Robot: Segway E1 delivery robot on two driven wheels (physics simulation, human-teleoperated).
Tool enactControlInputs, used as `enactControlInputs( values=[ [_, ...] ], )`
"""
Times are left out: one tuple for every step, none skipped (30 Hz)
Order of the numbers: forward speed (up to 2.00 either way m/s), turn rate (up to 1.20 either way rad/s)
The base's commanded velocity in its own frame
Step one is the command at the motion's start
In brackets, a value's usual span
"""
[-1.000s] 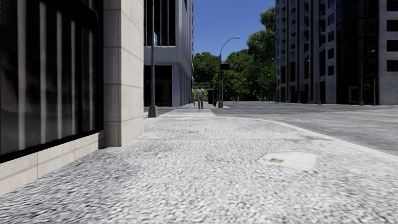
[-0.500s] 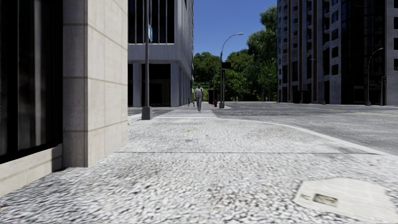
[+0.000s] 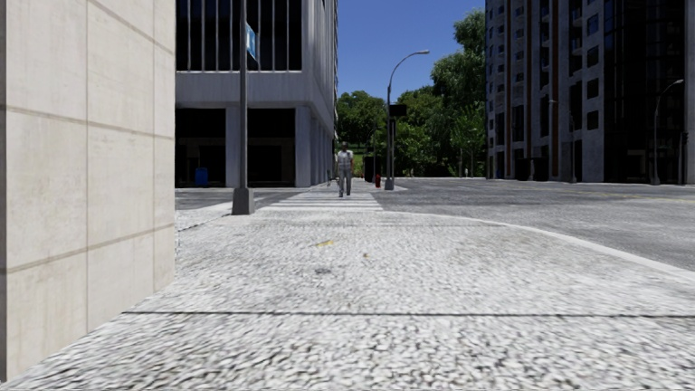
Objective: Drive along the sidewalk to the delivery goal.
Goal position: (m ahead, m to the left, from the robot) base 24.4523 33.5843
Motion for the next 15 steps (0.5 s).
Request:
enactControlInputs(
  values=[
    [2.00, 0.00],
    [2.00, 0.00],
    [2.00, 0.00],
    [2.00, 0.00],
    [2.00, 0.00],
    [2.00, 0.00],
    [2.00, 0.00],
    [2.00, 0.00],
    [2.00, 0.00],
    [2.00, 0.00],
    [2.00, 0.00],
    [2.00, 0.00],
    [2.00, 0.00],
    [2.00, 0.00],
    [2.00, 0.00]
  ],
)
